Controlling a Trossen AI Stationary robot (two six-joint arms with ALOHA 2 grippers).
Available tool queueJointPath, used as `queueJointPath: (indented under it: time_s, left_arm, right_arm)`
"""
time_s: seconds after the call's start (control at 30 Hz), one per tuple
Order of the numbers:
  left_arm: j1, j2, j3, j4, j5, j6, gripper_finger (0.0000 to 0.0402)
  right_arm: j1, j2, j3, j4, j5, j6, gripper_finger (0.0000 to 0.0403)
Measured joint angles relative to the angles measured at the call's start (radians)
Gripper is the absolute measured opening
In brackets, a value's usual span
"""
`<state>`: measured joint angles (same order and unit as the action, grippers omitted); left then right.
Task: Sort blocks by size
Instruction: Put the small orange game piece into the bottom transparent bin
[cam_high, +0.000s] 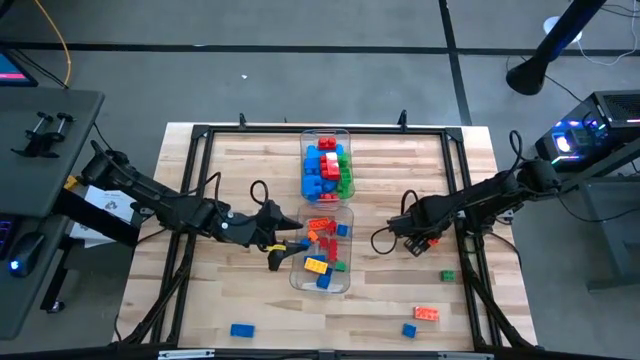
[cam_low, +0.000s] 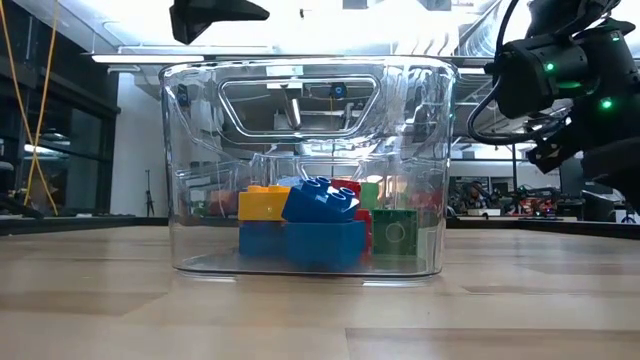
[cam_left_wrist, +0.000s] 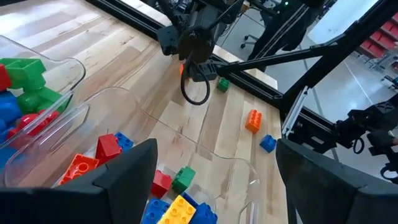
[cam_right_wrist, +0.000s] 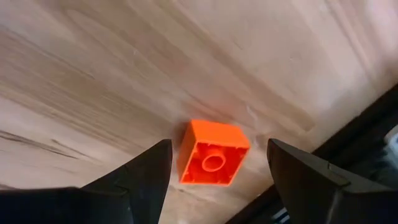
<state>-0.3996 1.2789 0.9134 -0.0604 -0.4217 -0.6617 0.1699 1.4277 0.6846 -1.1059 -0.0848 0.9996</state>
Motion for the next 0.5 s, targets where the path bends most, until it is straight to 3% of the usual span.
queueJointPath:
  time_s: [0.33,0.5]
  left_arm:
    - [0.000,0.000,0.000,-0.011,0.000,-0.008,0.0312]
    - [0.000,0.000,0.000,-0.020,0.000,-0.009,0.0312]
  right_arm:
    - [0.000,0.000,-0.076,0.074,-0.100,0.146,0.0259]
    - [0.002,-0.002,-0.092,0.124,-0.090,0.167,0.0259]
